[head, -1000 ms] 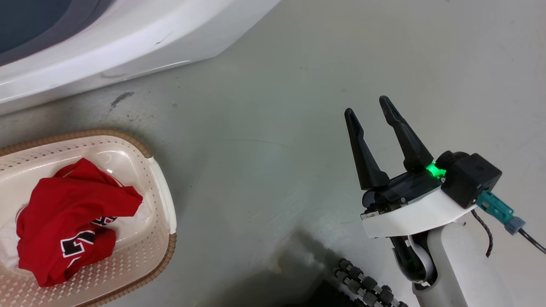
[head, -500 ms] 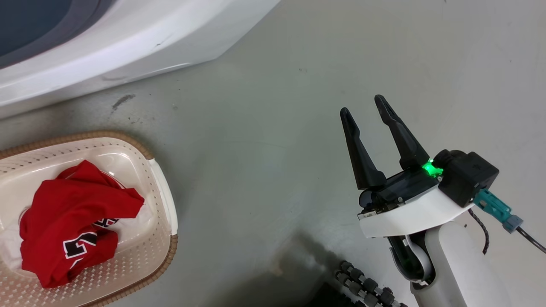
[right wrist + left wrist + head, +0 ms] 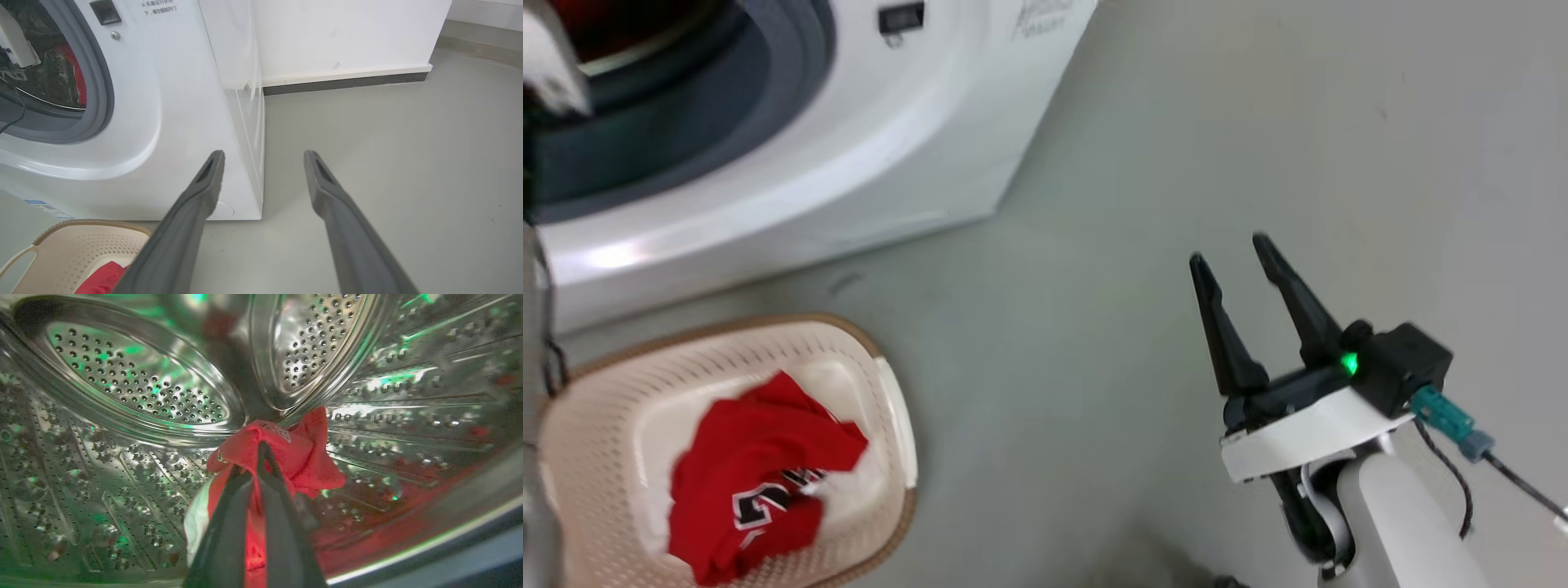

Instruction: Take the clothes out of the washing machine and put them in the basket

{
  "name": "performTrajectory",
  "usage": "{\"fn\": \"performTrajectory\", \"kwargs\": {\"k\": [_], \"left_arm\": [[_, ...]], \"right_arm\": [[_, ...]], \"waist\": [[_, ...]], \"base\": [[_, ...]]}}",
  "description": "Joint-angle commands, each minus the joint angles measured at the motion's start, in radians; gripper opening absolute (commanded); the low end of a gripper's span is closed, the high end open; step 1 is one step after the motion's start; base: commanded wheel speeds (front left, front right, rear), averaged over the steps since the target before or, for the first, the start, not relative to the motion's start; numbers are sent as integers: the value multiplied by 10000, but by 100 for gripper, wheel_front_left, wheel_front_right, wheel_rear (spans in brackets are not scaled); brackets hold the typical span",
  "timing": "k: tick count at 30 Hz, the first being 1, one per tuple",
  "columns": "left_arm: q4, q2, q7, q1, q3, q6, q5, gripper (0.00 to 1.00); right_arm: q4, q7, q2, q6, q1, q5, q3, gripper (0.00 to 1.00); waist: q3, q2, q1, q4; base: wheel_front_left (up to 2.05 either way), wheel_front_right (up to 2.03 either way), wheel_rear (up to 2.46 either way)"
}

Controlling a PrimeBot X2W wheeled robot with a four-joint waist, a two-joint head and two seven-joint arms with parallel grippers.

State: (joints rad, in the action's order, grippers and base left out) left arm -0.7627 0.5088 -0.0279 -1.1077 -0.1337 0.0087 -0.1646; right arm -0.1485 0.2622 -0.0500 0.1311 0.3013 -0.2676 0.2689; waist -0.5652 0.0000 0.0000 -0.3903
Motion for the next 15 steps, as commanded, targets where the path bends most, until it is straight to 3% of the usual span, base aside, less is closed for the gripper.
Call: {"fn": "performTrajectory", "kwargs": {"k": [1,7,15], "left_arm": [[-74,-107,-194,284,-14,-4,-25,0],[-392,-980,-1795,1935,-63,-8,-446,0],[793,-1716,-2291,3501,-211,-66,-721,0]], "right_arm": [[-86,36,-6,-7,-150,86,-43,100],[-299,-383,-9,-7,-931,434,-307,100],[49,-890,-6,-5,-1820,627,-752,100]], "waist": [[1175,0,0,492],[3102,0,0,1028],[4409,0,0,1606]], "base": [[0,0,0],[0,0,0],[0,0,0]]}}
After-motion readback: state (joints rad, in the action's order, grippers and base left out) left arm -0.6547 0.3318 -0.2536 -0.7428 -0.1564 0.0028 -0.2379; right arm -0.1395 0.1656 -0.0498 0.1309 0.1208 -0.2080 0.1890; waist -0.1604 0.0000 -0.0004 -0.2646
